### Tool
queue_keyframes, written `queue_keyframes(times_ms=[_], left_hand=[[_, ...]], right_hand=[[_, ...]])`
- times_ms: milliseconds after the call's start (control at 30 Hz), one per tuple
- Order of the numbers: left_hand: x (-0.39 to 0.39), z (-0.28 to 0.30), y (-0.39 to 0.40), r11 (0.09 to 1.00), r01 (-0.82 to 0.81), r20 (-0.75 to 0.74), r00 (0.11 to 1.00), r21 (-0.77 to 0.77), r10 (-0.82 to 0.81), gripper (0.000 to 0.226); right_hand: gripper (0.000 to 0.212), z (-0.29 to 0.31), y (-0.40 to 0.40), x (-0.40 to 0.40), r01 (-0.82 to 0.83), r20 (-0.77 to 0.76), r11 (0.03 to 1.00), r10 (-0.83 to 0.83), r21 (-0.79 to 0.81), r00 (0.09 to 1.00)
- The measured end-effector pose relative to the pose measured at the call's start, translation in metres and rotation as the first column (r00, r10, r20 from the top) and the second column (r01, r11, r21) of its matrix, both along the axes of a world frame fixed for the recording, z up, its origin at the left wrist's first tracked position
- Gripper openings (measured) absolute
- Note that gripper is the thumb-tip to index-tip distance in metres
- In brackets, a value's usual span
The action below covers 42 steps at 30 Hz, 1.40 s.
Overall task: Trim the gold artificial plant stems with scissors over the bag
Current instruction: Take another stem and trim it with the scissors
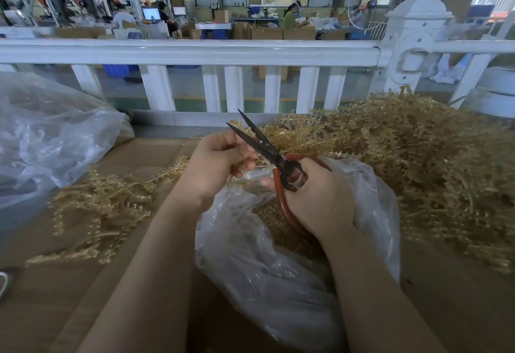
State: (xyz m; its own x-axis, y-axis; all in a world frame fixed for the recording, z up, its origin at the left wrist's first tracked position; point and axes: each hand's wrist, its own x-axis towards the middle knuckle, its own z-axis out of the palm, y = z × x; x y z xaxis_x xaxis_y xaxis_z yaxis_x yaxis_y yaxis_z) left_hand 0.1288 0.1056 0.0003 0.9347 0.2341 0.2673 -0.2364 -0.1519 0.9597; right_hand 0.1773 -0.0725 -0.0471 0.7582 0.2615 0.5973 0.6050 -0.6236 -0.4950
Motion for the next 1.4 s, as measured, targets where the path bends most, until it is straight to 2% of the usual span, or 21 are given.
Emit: queue_keyframes(times_ms=[167, 333, 567, 733, 867, 1033, 1167, 1300, 1400], left_hand=[[-0.0023, 0.0005, 0.0008, 1.0, 0.003, 0.006, 1.0, 0.014, -0.003, 0.019], [-0.0038, 0.0017, -0.0011, 0.989, -0.035, -0.011, 0.999, 0.146, 0.037, 0.019], [-0.0043, 0.0042, -0.0034, 0.99, -0.01, -0.026, 1.0, 0.138, 0.014, 0.017], [-0.0053, 0.0047, -0.0037, 0.989, -0.039, -0.04, 0.998, 0.146, 0.046, 0.021], [-0.0039, 0.0033, -0.0032, 0.974, -0.07, -0.047, 0.995, 0.215, 0.082, 0.02], [-0.0011, 0.002, -0.0011, 0.978, -0.086, -0.043, 0.994, 0.19, 0.096, 0.014], [-0.0009, 0.001, -0.0013, 0.978, -0.059, -0.043, 0.997, 0.199, 0.069, 0.027], [-0.0006, 0.0006, -0.0005, 0.99, 0.01, -0.034, 0.999, 0.14, -0.005, 0.025], [-0.0008, -0.0002, 0.0001, 0.993, 0.072, -0.027, 0.997, 0.099, -0.07, 0.027]], right_hand=[[0.055, -0.0014, 0.0004, 0.0016, 0.016, -0.033, 1.0, -0.017, -0.019, 0.999], [0.056, -0.0011, -0.0002, 0.0019, 0.005, -0.011, 0.999, -0.005, -0.036, 1.0], [0.053, 0.0023, -0.0008, -0.0002, -0.033, -0.004, 0.999, 0.033, -0.011, 0.999], [0.061, 0.003, -0.0006, 0.0017, 0.005, 0.019, 0.999, -0.004, -0.045, 1.0], [0.063, 0.0012, -0.001, 0.0046, 0.056, 0.022, 0.992, -0.054, -0.109, 0.998], [0.064, 0.002, 0.0, 0.0043, 0.045, 0.057, 0.998, -0.042, -0.05, 0.997], [0.064, 0.0008, -0.0003, 0.0062, 0.033, 0.015, 0.994, -0.032, -0.102, 0.999], [0.069, 0.001, -0.0005, 0.0056, 0.015, 0.003, 0.997, -0.014, -0.077, 1.0], [0.058, 0.0011, -0.0013, 0.0042, -0.02, 0.016, 0.999, 0.021, -0.038, 1.0]])
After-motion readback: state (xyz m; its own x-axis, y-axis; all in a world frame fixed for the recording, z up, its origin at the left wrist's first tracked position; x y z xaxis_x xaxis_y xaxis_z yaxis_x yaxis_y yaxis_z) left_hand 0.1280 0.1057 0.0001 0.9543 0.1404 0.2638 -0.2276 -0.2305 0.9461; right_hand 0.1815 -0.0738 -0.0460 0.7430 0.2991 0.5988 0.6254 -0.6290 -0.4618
